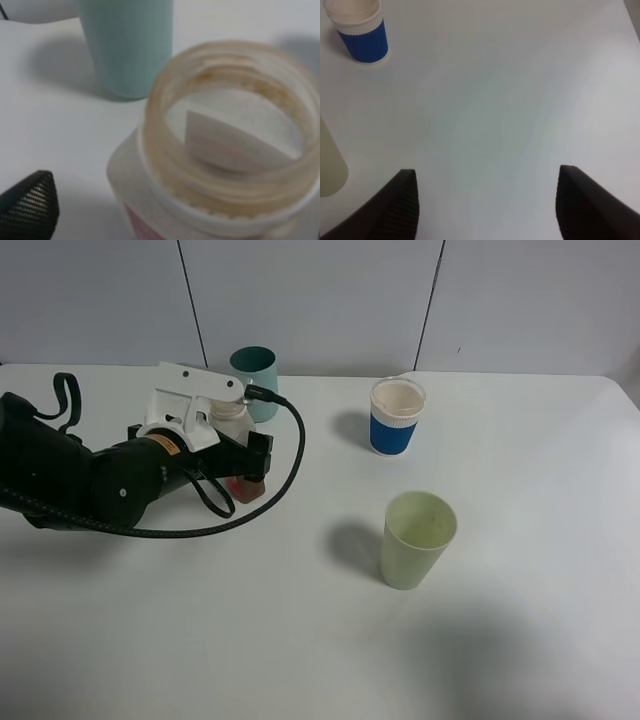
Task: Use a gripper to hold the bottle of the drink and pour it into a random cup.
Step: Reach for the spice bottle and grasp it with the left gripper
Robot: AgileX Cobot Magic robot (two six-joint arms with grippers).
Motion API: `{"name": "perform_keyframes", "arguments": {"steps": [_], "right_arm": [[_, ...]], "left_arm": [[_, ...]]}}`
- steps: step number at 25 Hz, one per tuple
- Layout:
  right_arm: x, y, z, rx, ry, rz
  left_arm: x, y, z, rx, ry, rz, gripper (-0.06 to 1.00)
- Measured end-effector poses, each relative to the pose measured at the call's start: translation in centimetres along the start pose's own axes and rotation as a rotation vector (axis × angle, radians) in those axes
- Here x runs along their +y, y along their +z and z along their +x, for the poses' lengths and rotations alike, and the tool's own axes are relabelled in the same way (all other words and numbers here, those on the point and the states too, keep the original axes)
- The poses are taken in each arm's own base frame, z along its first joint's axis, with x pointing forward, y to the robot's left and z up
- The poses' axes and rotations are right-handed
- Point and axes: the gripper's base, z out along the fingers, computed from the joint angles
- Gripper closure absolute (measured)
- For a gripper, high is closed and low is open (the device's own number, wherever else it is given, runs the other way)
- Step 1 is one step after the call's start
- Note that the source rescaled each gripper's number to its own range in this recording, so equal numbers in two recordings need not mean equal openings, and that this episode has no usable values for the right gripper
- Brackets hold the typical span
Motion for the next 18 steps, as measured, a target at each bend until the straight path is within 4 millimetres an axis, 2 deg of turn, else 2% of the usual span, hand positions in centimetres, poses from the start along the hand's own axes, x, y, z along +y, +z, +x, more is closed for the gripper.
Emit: {"name": "perform_keyframes", "arguments": {"steps": [10, 18], "right_arm": [[0.0, 0.0, 0.0, 0.0, 0.0, 0.0], [0.0, 0.0, 0.0, 0.0, 0.0, 0.0]], "left_arm": [[0.1, 0.8, 1.7, 0.057, 0.104, -0.011, -0.06], [2.2, 1.0, 2.1, 0.081, 0.09, -0.066, -0.06]]}}
